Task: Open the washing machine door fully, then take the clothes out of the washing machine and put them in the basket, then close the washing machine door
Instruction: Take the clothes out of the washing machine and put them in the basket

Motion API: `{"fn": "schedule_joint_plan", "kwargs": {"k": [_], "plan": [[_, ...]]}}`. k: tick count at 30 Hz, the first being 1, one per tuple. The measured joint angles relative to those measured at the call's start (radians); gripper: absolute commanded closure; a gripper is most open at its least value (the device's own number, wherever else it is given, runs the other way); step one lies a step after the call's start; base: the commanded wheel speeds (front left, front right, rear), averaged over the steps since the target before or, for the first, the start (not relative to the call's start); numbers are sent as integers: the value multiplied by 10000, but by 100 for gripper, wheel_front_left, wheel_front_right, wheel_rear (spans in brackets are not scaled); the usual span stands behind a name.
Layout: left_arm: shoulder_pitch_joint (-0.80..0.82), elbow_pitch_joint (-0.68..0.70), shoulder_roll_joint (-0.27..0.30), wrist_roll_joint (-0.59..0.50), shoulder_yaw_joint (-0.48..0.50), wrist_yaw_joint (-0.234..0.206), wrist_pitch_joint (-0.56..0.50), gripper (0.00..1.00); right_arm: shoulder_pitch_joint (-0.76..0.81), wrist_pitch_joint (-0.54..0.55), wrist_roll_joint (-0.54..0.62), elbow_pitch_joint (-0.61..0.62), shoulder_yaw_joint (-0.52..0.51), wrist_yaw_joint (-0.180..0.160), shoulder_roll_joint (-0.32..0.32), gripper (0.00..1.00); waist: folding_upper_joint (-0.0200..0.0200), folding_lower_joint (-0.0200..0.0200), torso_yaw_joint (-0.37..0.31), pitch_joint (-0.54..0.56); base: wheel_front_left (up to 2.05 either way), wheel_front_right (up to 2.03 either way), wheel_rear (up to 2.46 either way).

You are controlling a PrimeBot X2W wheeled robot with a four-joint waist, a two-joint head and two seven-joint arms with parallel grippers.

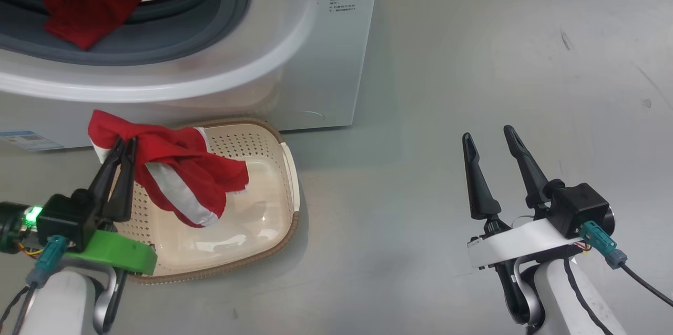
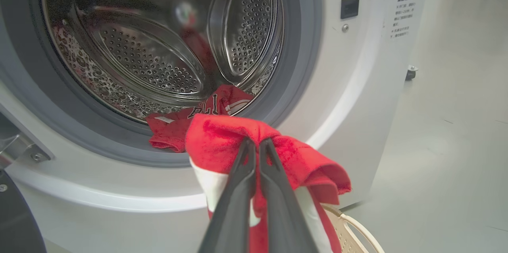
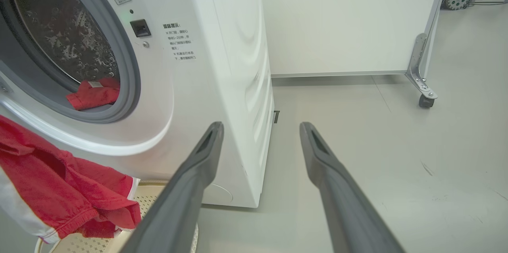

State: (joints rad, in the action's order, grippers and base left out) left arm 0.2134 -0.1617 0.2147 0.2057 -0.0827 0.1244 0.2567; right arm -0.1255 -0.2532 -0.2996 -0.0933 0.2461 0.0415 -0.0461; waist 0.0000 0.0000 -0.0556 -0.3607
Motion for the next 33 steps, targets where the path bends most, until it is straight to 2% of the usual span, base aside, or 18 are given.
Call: {"fn": "schedule_joint_plan", "kwargs": {"k": [9,17,33], "plan": [[11,-1333,240,-138,-970,42,-2,100,-192,0,-79,73,203,-17,0,0,0,0,-347,-512,0,0,0],[324,-2207,282,-17,-1463,42,-2,100,-347,0,-157,194,259,-180,0,0,0,0,-688,-914,0,0,0],[1538,-4861,497,437,-1022,42,-458,100,-576,0,19,311,224,-351,2,0,0,0,-873,-1759,0,0,0]]}}
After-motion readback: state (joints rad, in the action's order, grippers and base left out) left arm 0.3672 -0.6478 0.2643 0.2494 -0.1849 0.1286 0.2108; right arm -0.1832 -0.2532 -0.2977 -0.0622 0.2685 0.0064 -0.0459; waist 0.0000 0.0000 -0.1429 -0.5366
